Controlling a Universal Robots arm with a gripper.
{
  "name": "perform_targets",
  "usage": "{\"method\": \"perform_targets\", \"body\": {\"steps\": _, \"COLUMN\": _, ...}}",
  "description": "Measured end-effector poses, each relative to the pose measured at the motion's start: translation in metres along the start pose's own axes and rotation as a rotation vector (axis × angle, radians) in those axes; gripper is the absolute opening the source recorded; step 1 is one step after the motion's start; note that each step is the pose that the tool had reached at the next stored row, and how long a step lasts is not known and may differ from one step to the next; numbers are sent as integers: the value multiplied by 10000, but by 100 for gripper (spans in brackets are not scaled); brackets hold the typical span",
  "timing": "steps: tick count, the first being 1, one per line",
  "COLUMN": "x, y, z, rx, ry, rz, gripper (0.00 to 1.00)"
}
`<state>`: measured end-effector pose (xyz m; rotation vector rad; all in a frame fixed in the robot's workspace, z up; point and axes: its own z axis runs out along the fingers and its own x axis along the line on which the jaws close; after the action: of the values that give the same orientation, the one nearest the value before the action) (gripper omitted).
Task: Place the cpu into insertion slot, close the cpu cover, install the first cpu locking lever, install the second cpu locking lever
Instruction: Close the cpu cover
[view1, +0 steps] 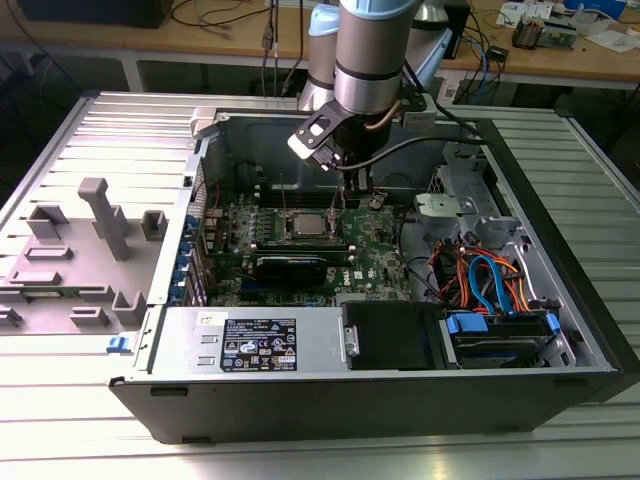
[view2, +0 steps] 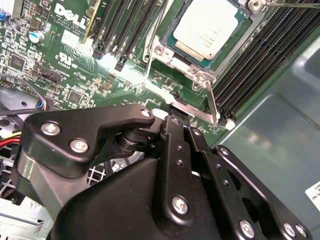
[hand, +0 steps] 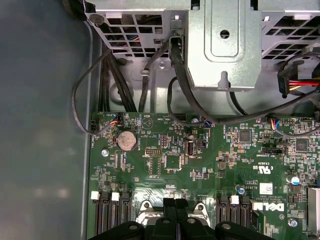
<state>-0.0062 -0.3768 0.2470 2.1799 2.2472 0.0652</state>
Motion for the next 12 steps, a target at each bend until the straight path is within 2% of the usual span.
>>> {"method": "perform_targets", "body": {"steps": 12, "x": 1, "y": -40, "z": -2, "rx": 0, "ry": 0, "rz": 0, "gripper": 11}}
